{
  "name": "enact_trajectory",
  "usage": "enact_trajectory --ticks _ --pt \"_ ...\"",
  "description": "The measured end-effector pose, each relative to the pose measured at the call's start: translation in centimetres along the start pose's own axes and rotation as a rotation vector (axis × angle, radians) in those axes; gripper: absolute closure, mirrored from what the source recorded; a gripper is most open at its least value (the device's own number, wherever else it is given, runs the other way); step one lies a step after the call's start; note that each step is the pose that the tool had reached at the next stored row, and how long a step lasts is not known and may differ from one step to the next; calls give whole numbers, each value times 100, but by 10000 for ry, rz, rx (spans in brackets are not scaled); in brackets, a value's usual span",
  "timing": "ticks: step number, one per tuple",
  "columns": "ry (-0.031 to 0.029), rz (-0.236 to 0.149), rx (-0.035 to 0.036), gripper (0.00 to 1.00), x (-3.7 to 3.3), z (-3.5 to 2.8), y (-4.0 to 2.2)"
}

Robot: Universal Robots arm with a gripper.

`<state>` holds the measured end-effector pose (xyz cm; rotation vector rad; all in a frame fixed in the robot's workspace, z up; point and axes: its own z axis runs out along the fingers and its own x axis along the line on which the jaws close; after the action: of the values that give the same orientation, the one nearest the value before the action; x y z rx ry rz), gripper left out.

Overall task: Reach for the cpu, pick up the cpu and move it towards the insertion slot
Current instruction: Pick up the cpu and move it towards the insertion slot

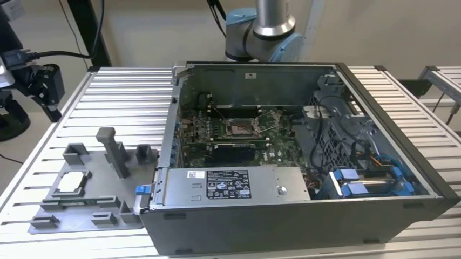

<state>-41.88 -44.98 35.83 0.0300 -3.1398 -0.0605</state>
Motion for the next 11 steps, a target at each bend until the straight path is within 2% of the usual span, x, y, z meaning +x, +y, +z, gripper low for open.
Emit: enact_trajectory --ticks 11 --pt "4 1 0 0 0 51 -2"
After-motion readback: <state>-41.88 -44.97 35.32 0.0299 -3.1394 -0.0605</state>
